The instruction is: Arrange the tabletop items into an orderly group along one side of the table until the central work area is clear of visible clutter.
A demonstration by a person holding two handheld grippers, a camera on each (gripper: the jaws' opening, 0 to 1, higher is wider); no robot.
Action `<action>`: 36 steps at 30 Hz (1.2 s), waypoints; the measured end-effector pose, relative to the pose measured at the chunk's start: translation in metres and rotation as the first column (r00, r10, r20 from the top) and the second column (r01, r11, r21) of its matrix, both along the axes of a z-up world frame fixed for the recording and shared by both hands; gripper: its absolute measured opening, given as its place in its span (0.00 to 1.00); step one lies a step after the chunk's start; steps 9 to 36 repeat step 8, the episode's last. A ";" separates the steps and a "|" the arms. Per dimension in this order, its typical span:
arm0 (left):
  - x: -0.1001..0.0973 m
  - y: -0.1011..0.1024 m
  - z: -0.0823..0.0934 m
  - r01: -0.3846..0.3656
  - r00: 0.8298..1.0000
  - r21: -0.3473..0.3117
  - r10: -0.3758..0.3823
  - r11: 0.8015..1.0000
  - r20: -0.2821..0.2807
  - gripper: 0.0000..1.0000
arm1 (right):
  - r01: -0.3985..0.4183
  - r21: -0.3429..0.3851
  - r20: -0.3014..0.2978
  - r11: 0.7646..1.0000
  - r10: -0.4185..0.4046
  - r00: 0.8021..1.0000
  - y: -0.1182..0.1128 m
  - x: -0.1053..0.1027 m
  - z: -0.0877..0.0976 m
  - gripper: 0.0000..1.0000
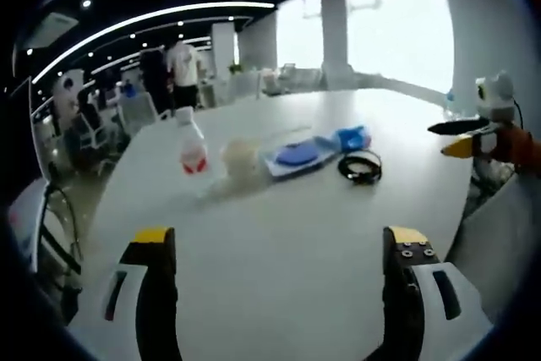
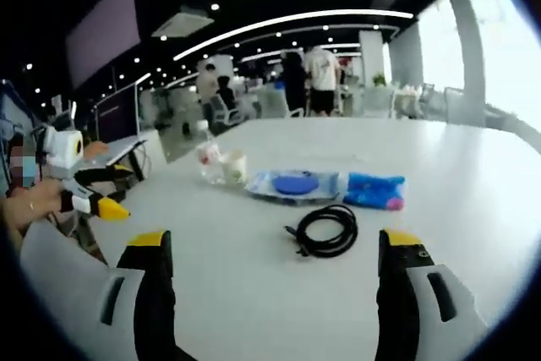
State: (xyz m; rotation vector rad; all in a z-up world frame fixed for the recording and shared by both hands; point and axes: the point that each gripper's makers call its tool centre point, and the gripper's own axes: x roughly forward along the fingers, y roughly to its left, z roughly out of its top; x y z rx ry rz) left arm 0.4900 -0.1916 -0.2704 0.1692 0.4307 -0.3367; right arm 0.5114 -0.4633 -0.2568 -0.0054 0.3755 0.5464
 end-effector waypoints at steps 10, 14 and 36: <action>-0.002 0.001 -0.003 -0.008 1.000 0.037 0.008 0.999 0.000 0.99 | 0.014 -0.024 -0.006 1.000 -0.014 1.000 -0.006 0.003 -0.009 1.00; -0.002 0.001 -0.003 -0.008 1.000 0.037 0.008 0.999 0.000 0.99 | 0.014 -0.024 -0.006 1.000 -0.014 1.000 -0.006 0.003 -0.009 1.00; -0.002 0.001 -0.003 -0.008 1.000 0.037 0.008 0.999 0.000 0.99 | 0.014 -0.024 -0.006 1.000 -0.014 1.000 -0.006 0.003 -0.009 1.00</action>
